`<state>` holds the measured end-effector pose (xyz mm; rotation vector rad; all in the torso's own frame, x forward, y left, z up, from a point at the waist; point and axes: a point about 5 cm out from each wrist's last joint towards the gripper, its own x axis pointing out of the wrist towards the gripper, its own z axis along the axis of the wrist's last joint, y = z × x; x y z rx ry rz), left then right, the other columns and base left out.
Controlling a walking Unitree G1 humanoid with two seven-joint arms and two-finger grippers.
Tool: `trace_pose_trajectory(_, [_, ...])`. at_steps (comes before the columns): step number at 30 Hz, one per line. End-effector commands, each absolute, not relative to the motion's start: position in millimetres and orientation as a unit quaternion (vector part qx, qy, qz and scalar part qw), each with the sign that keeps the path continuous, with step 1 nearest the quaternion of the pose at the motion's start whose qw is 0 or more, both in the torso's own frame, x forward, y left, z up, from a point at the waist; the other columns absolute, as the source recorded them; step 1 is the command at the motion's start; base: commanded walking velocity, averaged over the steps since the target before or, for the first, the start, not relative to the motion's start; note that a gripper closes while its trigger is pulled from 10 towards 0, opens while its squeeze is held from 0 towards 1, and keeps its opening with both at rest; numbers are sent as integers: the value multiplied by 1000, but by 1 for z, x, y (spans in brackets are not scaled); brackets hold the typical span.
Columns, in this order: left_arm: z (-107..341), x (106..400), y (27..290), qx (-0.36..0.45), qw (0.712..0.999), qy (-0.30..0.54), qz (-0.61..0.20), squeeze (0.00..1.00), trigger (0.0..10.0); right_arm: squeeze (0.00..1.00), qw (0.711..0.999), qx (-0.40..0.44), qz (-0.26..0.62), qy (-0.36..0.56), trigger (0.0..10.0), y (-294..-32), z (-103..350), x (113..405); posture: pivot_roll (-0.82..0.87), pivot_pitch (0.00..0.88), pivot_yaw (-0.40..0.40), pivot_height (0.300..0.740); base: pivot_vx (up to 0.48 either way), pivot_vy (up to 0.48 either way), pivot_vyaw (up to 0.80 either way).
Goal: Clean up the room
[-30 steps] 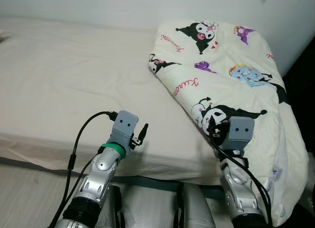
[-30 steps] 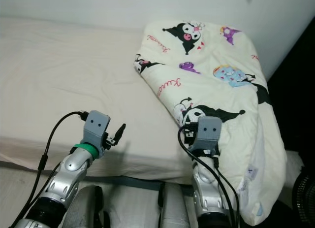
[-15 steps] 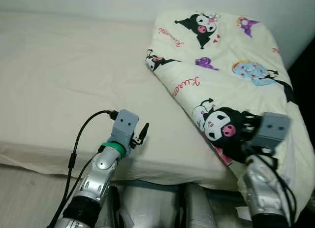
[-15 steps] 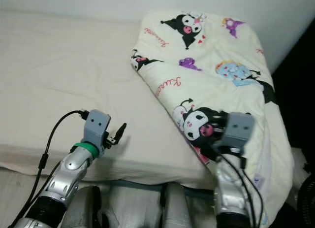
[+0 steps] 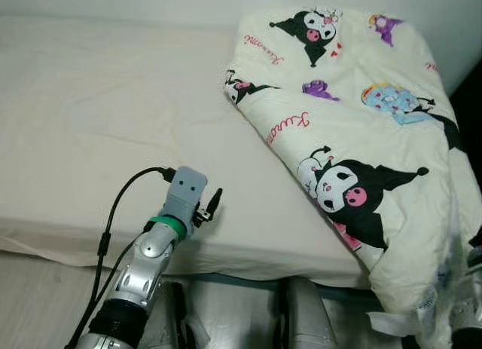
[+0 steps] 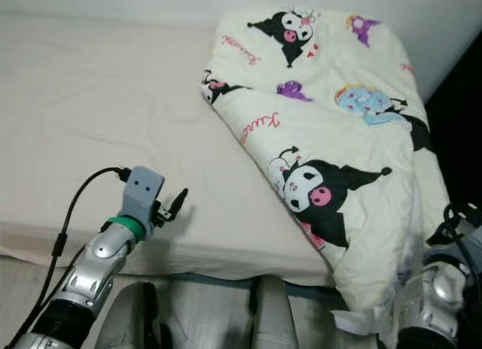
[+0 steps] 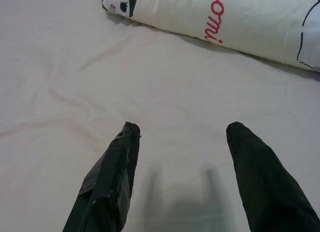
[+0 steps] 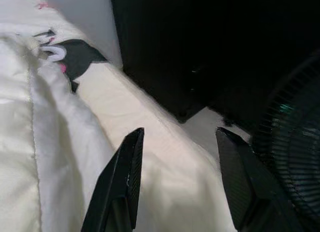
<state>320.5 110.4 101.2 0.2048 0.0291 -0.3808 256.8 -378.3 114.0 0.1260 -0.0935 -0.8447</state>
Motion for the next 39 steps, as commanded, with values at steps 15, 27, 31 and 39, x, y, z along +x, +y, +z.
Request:
trace_pose_trajectory(15, [99,315,131,122,975,38,-184,0,10000,0,952,227,-173,109,10000,-312,74,314,29,173,149,600,0,0,0])
trace_pose_trajectory(27, [110,320,127,114,976,29,-184,0,10000,0,914,152,359,114,10000,-159,95,314,-8,176,136,600,0,0,0])
trace_pose_trajectory(31, [112,322,128,111,976,25,-183,0,10000,0,870,133,453,141,10000,-139,95,270,-29,177,124,600,0,0,0])
trace_pose_trajectory(39, [116,325,130,106,979,17,-173,0,10000,0,894,108,420,110,10000,-172,120,244,-61,175,111,600,0,0,0])
